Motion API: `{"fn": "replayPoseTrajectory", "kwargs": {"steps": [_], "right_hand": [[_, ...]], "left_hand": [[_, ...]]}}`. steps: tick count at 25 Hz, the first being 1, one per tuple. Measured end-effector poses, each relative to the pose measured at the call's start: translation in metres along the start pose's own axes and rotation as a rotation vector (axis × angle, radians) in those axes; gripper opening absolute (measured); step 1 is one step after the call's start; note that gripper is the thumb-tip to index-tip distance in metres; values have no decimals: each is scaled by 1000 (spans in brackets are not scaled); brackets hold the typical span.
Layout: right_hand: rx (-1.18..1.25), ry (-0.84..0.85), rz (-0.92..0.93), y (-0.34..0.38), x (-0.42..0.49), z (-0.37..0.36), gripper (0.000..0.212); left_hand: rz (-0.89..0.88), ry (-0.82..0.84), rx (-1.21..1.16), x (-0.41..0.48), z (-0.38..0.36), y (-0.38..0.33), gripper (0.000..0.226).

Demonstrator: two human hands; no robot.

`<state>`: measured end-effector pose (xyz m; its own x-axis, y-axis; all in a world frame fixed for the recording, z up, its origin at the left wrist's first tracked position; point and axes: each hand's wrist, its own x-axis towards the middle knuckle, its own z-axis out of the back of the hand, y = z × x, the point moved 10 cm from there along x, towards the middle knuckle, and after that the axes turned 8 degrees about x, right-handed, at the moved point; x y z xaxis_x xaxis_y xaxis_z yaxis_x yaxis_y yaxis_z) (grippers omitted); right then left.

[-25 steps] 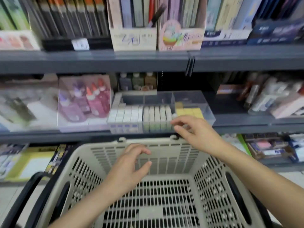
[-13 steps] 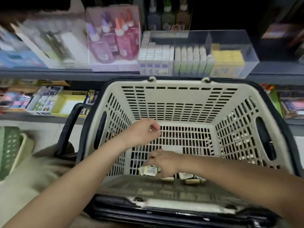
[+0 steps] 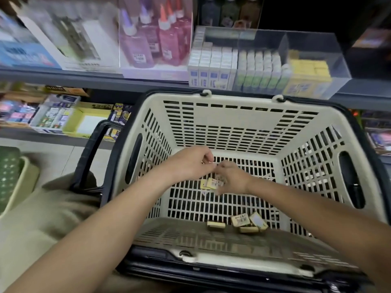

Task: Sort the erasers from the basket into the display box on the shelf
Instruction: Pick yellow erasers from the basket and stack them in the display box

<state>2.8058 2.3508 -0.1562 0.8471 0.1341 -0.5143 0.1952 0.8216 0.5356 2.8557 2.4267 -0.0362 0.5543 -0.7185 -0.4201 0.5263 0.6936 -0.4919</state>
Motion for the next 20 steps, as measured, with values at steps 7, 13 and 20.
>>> {"fn": "replayPoseTrajectory", "kwargs": {"steps": [7,13,20], "right_hand": [[-143,256,189,32,-54,-72,32],[-87,93,-18,-3,-34,-24,20],[-331,430,-173,-49,-74,-48,67]], "left_hand": [[21,52,71,11,-18,5,20],[38,201,168,39,-43,10,21],[5,266,289,60,-88,5,38]]}}
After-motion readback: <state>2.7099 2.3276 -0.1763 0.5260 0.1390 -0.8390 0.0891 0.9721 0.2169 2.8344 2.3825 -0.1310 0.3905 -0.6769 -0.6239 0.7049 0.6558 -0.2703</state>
